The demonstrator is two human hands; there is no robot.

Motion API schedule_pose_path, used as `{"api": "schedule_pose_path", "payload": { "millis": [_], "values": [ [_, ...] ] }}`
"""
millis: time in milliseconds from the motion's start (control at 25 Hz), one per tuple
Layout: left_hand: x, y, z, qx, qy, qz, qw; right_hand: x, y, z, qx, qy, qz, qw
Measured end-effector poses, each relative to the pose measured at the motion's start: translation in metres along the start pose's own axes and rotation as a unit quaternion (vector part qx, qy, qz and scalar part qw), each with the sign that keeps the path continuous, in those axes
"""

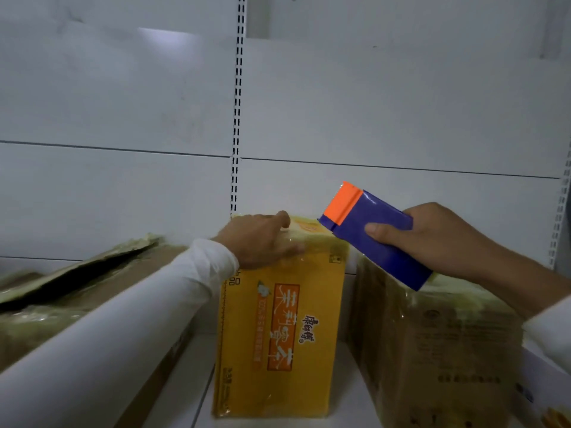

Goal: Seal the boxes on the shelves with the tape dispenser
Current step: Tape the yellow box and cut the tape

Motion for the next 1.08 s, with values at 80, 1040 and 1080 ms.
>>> {"api": "schedule_pose_path", "payload": {
  "millis": [80, 1040, 1080],
  "values": [
    [0.002, 0.0, -0.005, -0.106, 0.047, -0.009, 0.993, -0.001, 0.0, -0.009, 0.002, -0.013, 0.016, 1.0],
    [0.031, -0.035, 0.044, 0.457, 0.01, 0.032, 0.889, -0.016, -0.067, -0.094, -0.162, -0.215, 0.117, 0.956],
    [0.031, -0.041, 0.047, 0.454, 0.014, 0.03, 0.89, -0.016, -0.072, -0.099, -0.16, -0.227, 0.118, 0.954]
  ]
}}
Point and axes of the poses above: each hand's wrist, its own x-axis away from the middle knuckle, its own z-axis out of the back of the hand, y = z × x, the point moved 10 cm from there along -x, towards the middle knuckle, and after that the axes turned 12 degrees about y, right-handed, at the moved point
